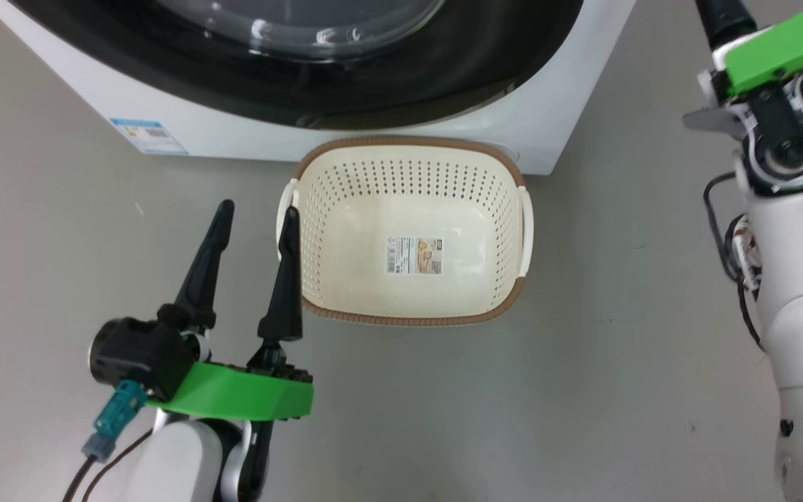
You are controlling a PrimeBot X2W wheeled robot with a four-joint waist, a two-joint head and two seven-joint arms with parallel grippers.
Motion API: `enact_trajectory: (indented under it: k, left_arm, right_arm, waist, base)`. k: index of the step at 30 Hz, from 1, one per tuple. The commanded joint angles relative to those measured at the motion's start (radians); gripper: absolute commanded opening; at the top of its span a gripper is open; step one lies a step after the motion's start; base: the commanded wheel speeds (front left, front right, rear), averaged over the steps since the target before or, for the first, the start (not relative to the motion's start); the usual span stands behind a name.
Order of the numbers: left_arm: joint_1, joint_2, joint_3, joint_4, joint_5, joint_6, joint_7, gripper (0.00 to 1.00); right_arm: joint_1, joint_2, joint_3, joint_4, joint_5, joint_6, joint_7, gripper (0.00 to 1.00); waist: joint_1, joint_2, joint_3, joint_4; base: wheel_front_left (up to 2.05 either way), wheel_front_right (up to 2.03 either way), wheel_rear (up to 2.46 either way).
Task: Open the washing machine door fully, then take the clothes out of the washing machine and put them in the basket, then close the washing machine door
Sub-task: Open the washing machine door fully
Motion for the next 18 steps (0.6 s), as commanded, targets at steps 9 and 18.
enact_trajectory:
  k: [9,18]
  left_arm:
    - [-0.049,0.015,0.012,-0.020,-0.010,0.003,-0.011,1.00]
    - [-0.067,0.013,0.002,-0.033,-0.019,0.006,-0.012,1.00]
  right_arm:
    - [-0.113,0.000,-0.015,0.007,0.105,0.001,0.179,0.00]
    - [-0.204,-0.028,-0.021,0.054,0.114,0.001,0.266,0.00]
  waist:
    - [0.0000,0.0000,0.063,0.026]
    - [0.0000,0.0000,0.108,0.050]
  base:
    - [0.00,0.00,0.00]
    - [0.00,0.00,0.00]
